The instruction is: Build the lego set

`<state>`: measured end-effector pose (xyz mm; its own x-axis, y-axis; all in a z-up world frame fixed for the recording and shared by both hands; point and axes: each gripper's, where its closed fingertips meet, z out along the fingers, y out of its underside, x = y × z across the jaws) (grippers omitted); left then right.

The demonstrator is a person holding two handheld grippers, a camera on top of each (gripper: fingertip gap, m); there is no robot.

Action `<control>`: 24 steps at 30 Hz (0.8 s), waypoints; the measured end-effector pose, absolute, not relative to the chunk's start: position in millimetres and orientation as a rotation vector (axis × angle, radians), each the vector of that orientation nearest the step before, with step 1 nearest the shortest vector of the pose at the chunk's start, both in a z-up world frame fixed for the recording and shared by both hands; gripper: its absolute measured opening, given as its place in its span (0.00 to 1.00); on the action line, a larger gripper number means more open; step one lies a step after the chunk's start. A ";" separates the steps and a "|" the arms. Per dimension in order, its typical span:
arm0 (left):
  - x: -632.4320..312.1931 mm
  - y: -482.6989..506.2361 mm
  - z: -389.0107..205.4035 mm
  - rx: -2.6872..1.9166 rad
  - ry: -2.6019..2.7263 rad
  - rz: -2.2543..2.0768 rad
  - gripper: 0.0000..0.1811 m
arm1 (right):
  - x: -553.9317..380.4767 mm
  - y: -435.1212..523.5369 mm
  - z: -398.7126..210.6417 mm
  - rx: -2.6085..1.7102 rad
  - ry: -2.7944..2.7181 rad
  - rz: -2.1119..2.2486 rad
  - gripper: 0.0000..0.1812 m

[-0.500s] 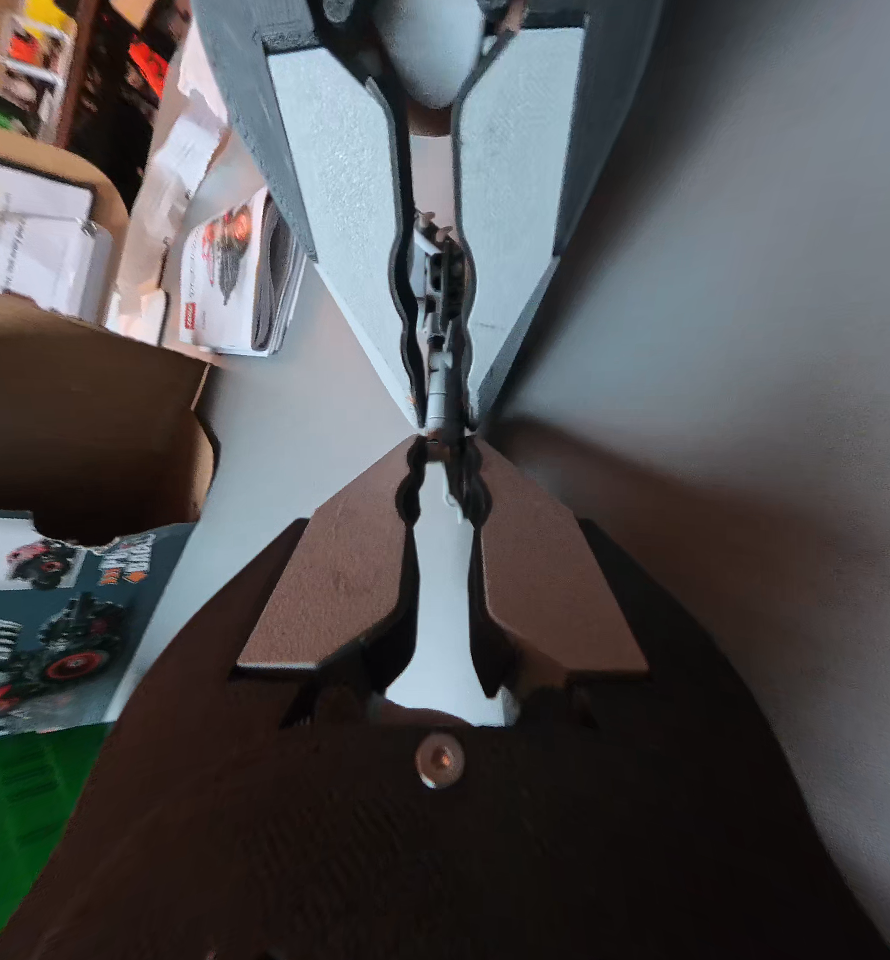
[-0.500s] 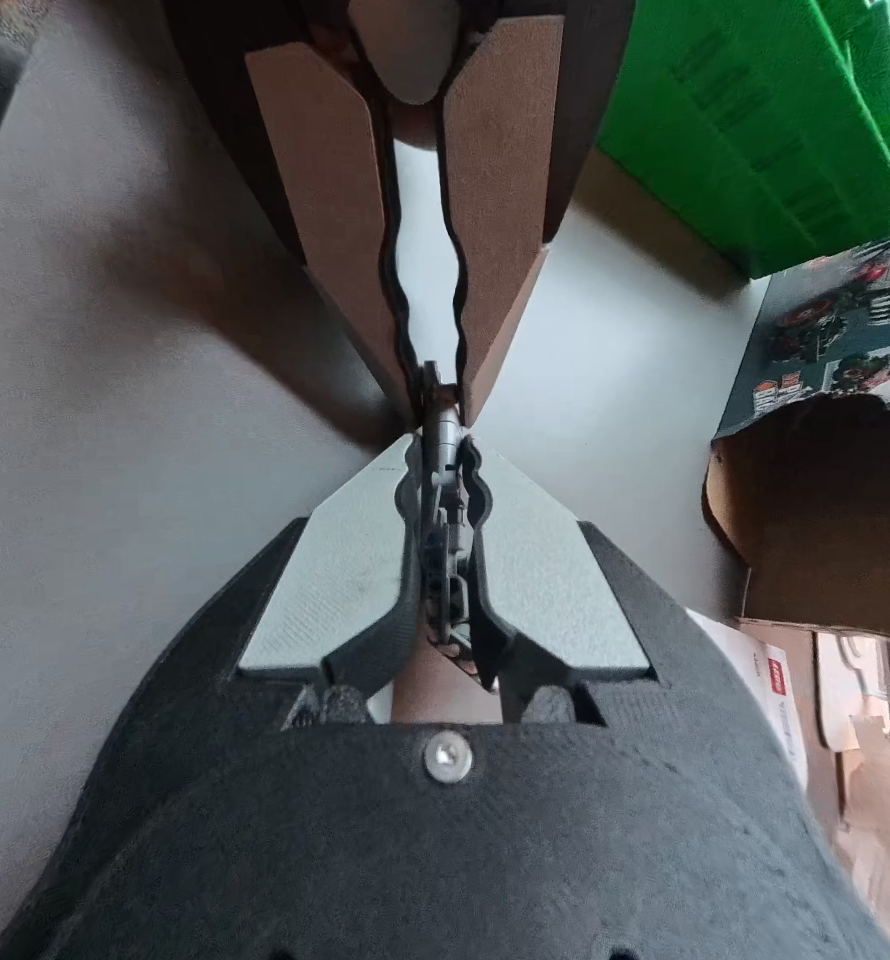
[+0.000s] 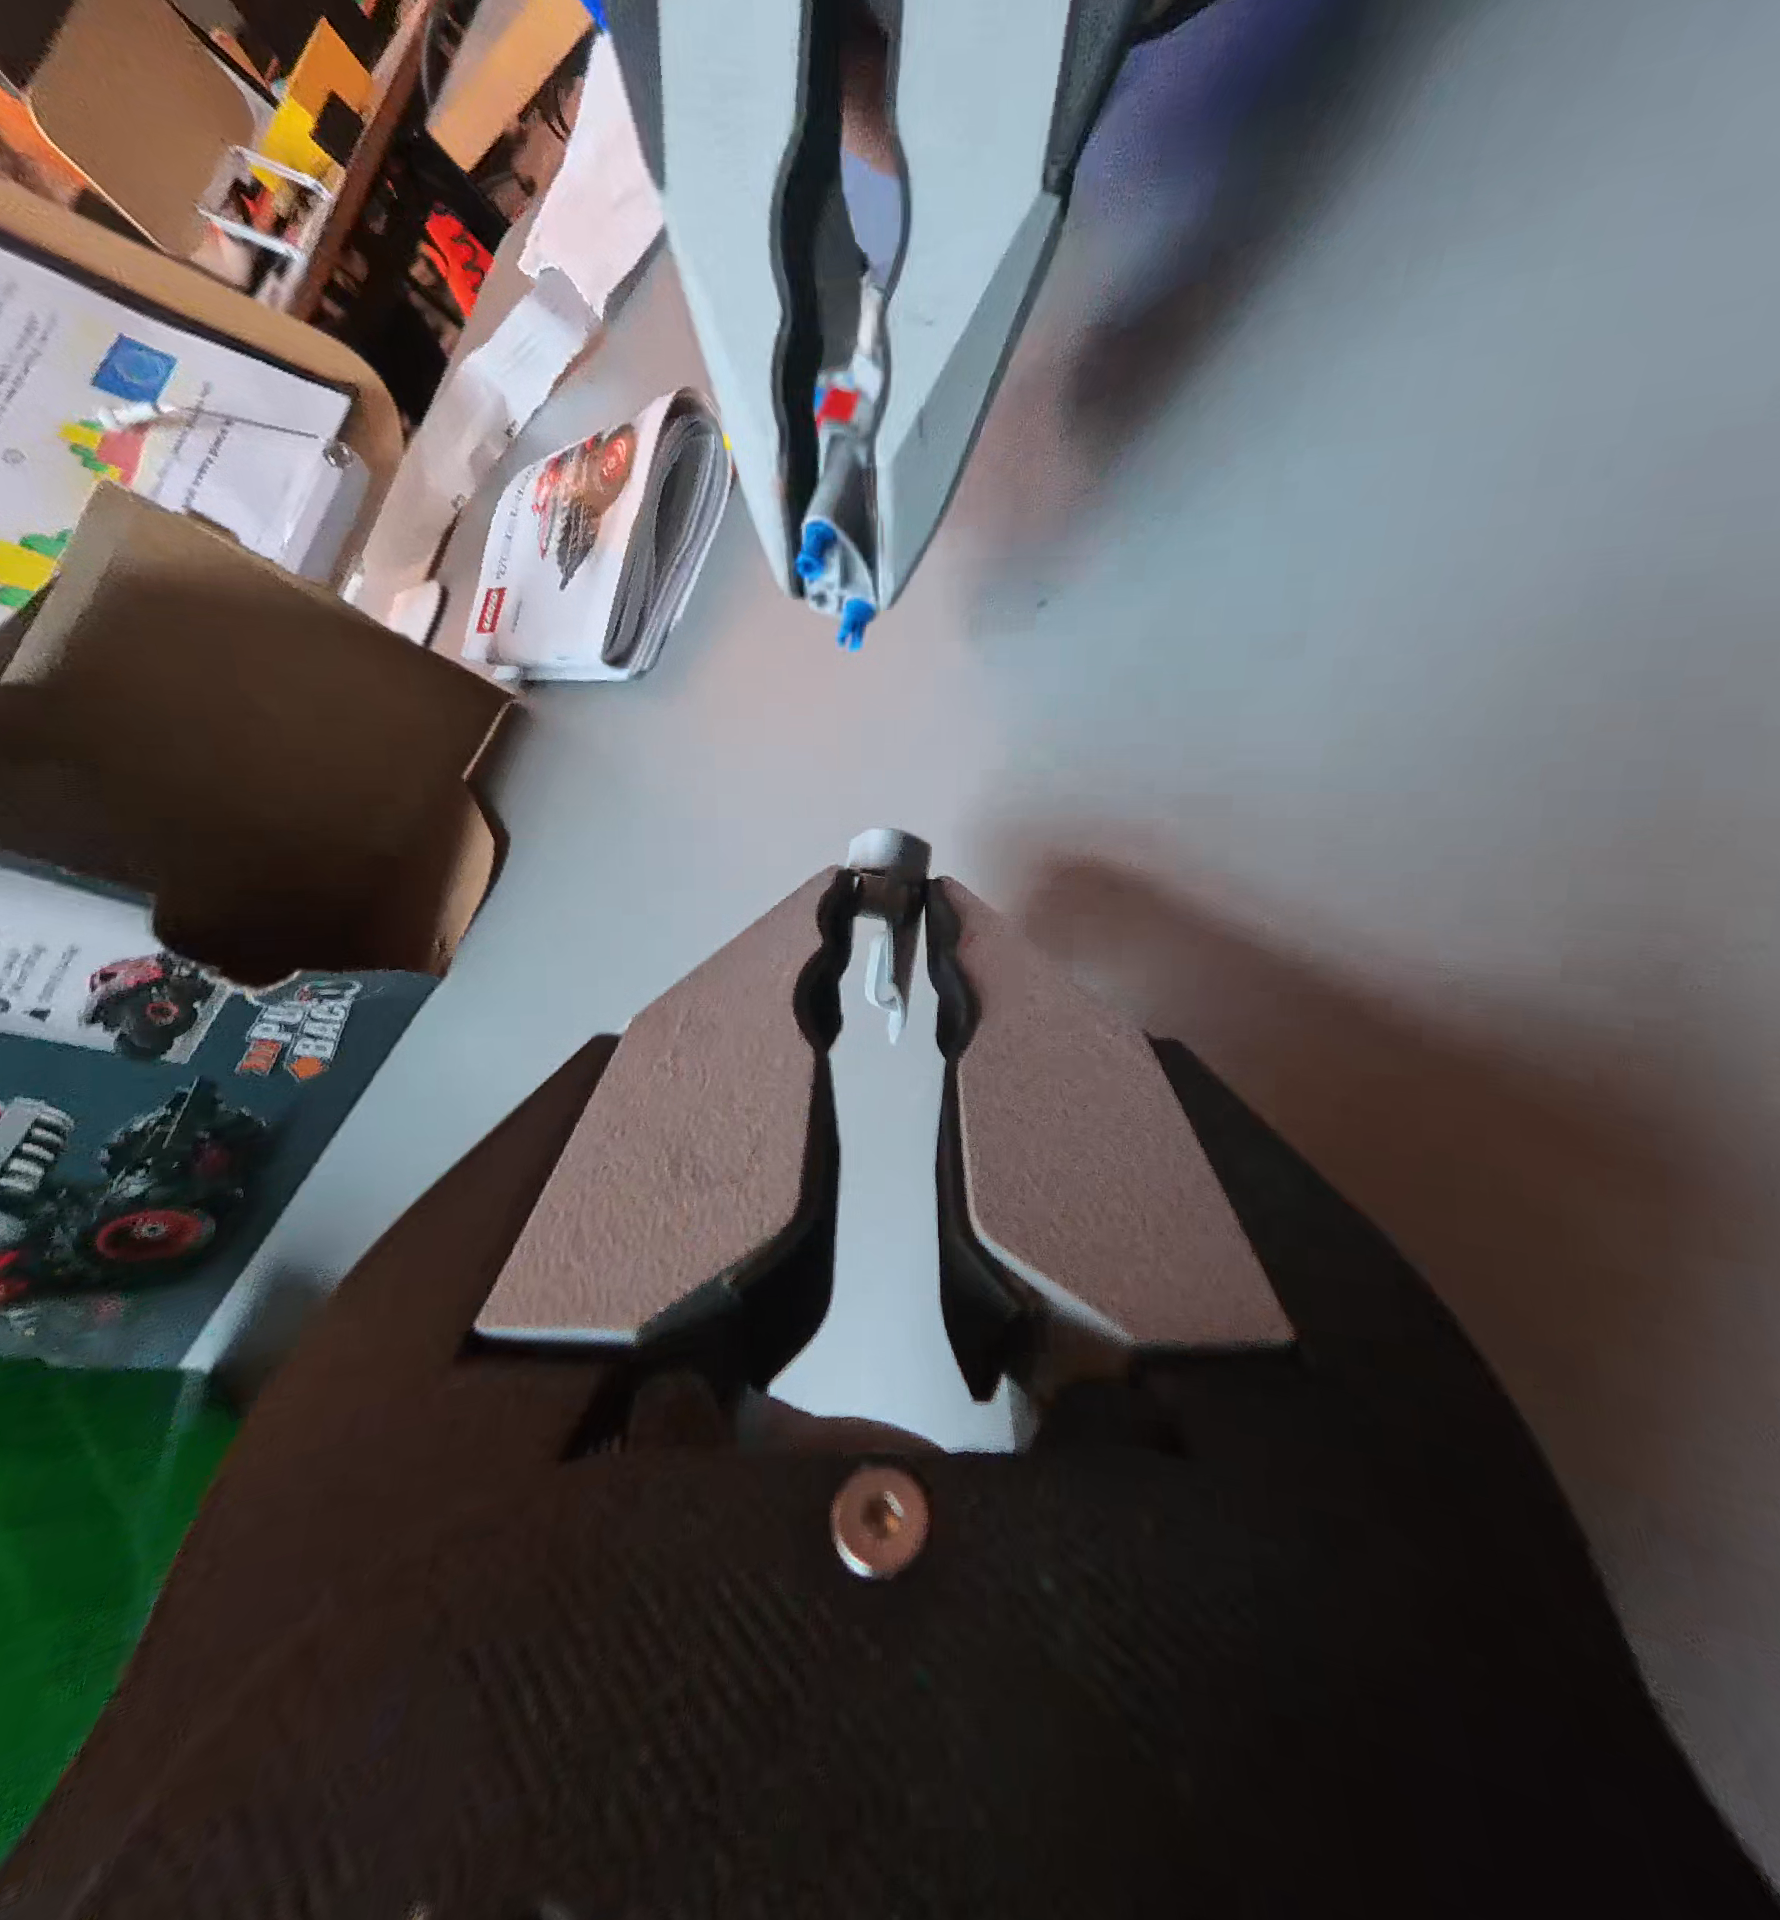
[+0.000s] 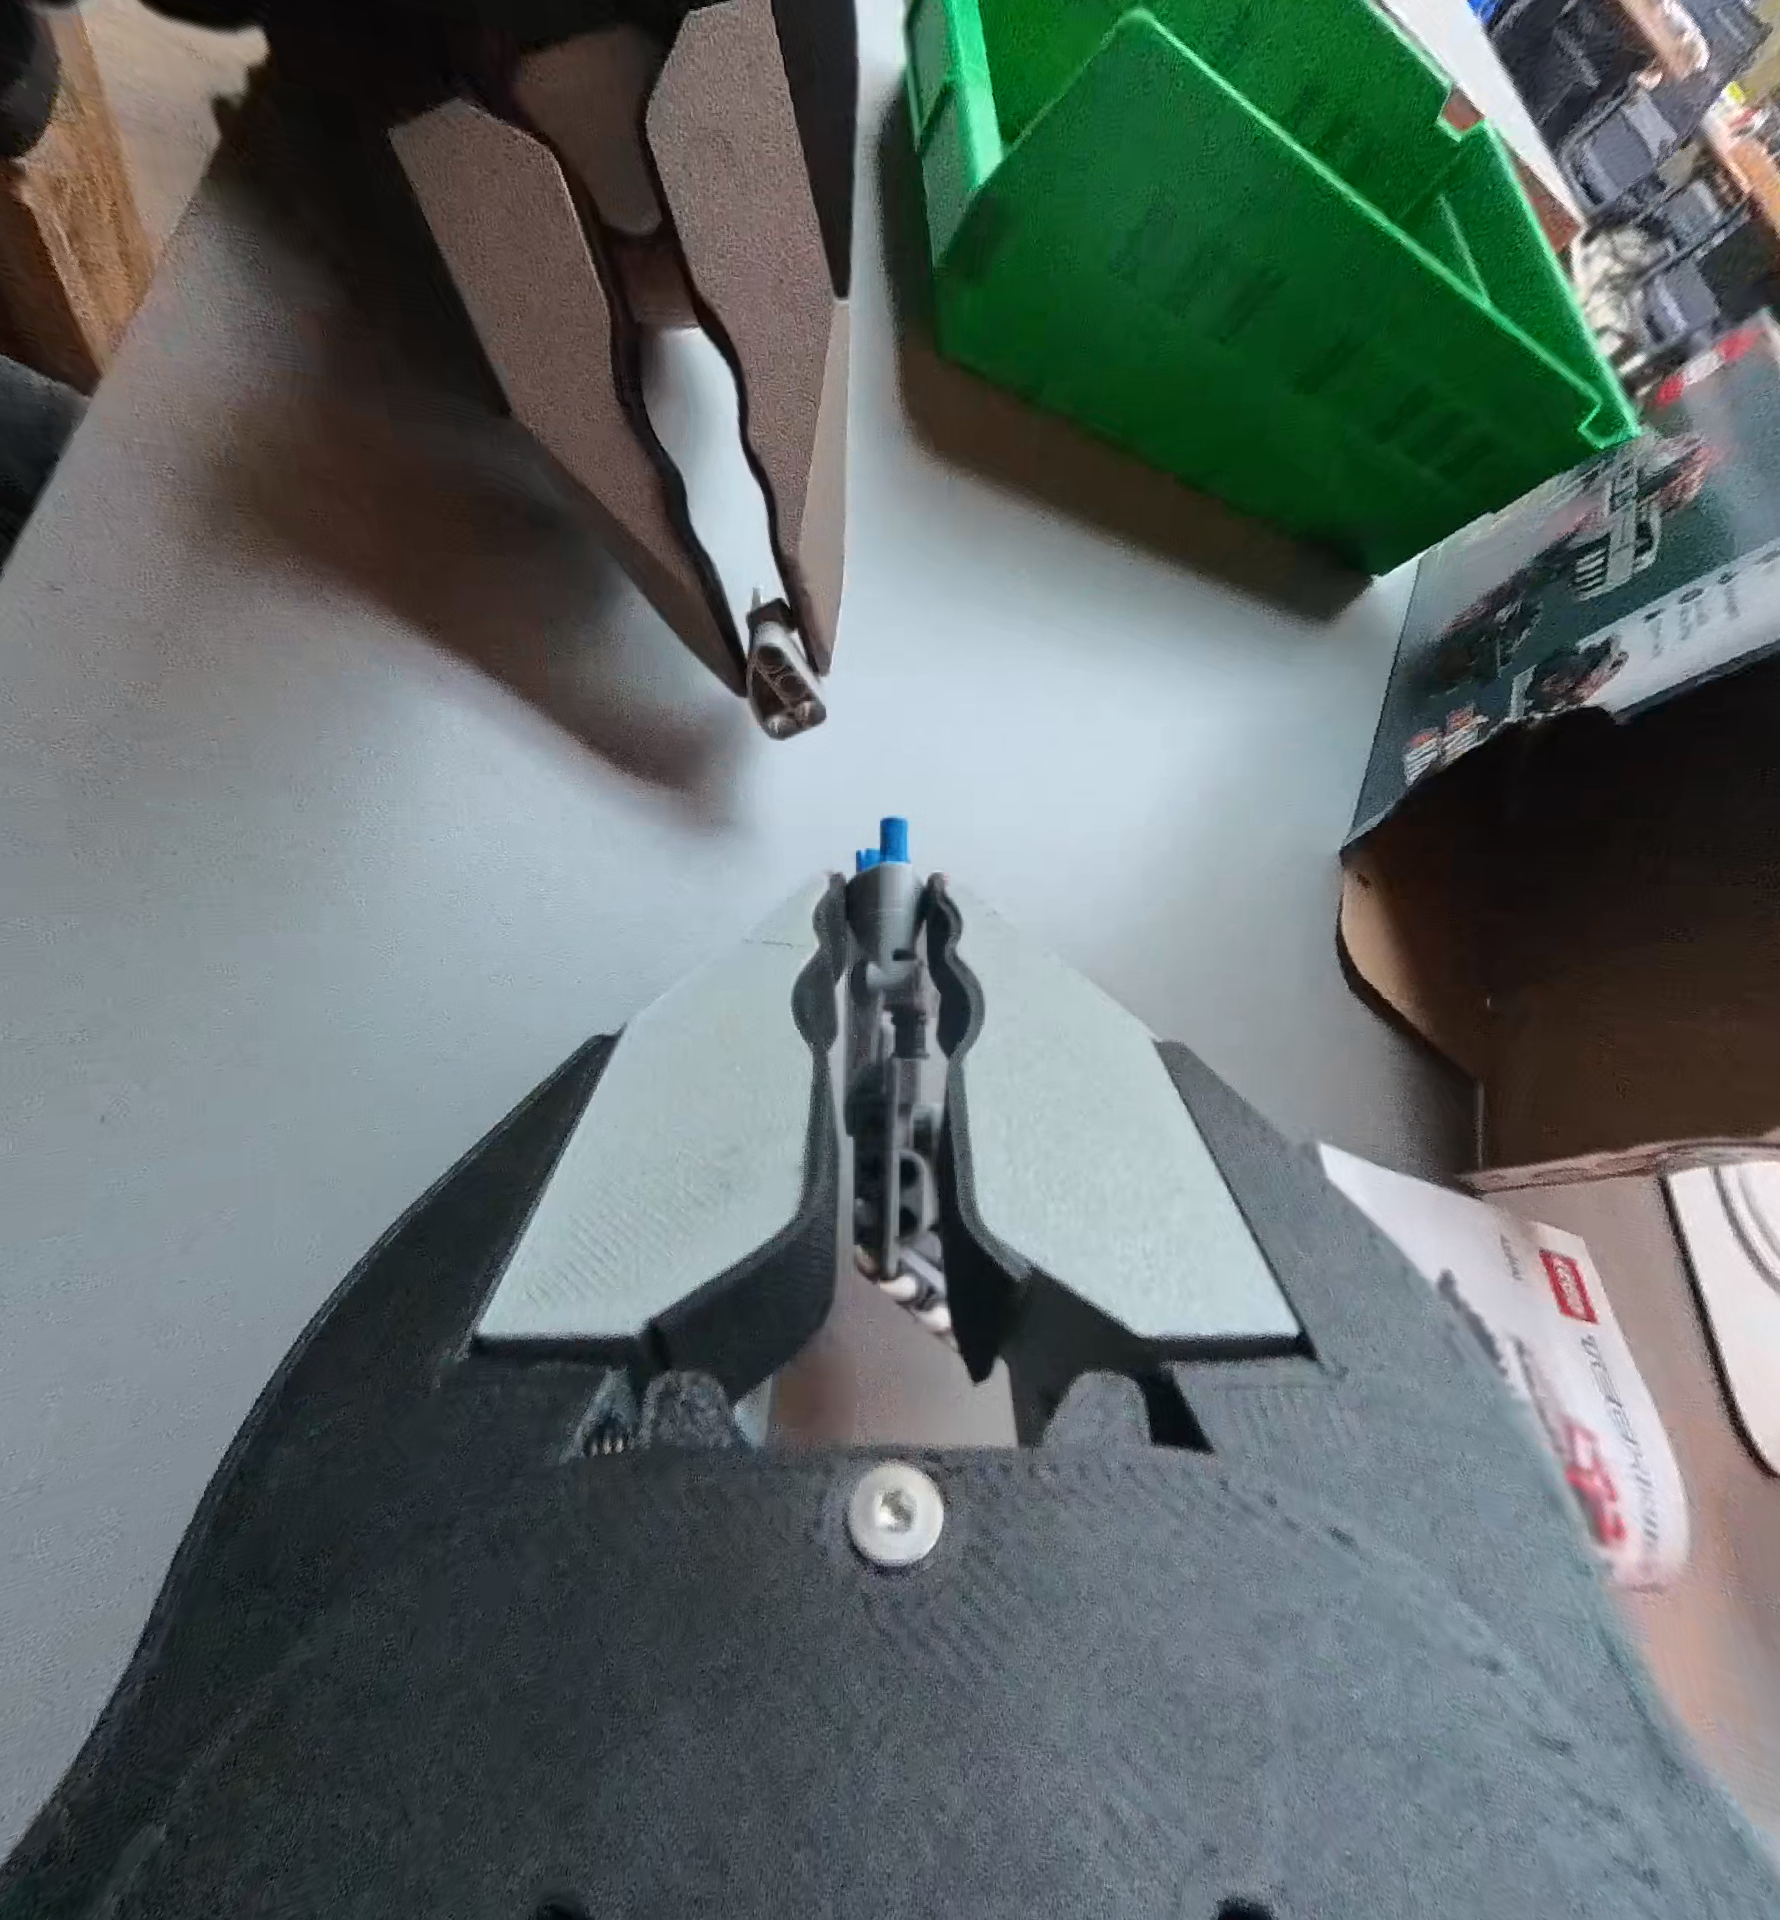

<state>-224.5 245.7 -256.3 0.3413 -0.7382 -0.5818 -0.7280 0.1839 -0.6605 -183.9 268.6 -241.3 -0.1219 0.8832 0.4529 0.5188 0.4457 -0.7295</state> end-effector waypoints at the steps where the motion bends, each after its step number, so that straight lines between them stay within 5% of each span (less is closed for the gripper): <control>1: -222.8 248.0 -259.2 -1.515 1.379 -0.008 0.06 | -182.6 271.2 -247.2 -1.237 -1.786 0.513 0.06; 7: -224.8 265.2 -246.8 -1.292 1.351 0.266 0.07 | -187.4 274.2 -255.6 -1.411 -1.750 0.683 0.21; 15: -203.8 254.4 -209.2 -0.810 1.319 0.780 0.06 | -194.3 243.0 -214.2 -1.389 -1.597 1.116 0.24; 24: -187.8 249.9 -208.2 -0.835 1.304 0.650 0.06 | -199.6 242.6 -211.6 -1.280 -1.603 0.928 0.12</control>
